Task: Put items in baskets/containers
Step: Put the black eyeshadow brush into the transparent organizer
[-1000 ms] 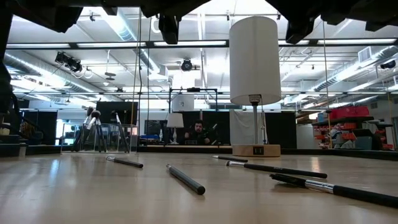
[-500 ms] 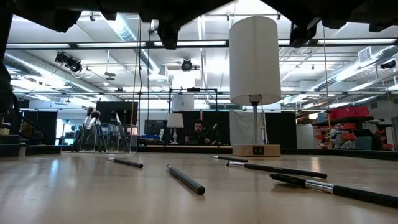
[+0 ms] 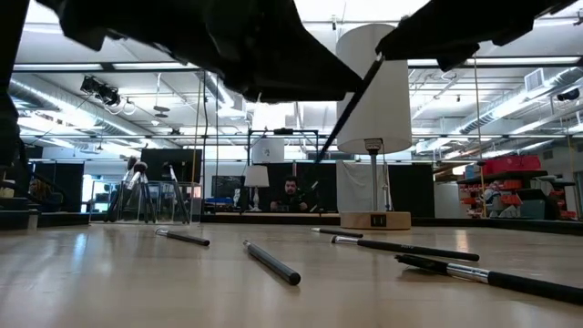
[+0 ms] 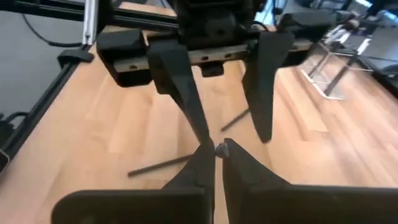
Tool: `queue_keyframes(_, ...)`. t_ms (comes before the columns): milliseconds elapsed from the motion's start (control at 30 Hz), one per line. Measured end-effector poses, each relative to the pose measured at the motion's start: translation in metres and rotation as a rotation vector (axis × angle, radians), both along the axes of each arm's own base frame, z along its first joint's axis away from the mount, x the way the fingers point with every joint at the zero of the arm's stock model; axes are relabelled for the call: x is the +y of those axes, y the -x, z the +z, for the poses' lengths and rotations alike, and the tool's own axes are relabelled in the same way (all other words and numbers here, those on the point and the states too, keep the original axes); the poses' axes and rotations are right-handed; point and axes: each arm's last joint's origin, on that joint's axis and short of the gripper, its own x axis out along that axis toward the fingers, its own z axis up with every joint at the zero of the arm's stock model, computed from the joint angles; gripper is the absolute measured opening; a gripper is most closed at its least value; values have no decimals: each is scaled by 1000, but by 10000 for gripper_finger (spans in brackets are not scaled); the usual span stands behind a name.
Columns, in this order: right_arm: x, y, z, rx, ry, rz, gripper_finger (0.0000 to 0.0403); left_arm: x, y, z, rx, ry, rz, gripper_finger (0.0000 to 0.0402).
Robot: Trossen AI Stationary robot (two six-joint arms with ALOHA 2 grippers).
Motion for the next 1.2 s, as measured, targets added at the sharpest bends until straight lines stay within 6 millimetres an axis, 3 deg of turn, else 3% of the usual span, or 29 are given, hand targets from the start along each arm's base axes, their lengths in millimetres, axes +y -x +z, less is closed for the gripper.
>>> queue_keyframes(233,-2,-5,0,2,4,3,7,-9,-17,4,100,-12,-81,174)
queue_keyframes(467,-2,-5,1,-7,10,7,7,-15,-32,-2,110,-30,-51,142)
queue_keyframes(967,-3,-3,-2,27,9,3,8,-15,-34,5,103,-29,-40,16)
queue_keyframes(1200,-3,4,-4,75,49,-19,63,-12,-29,-4,202,-44,-17,16)
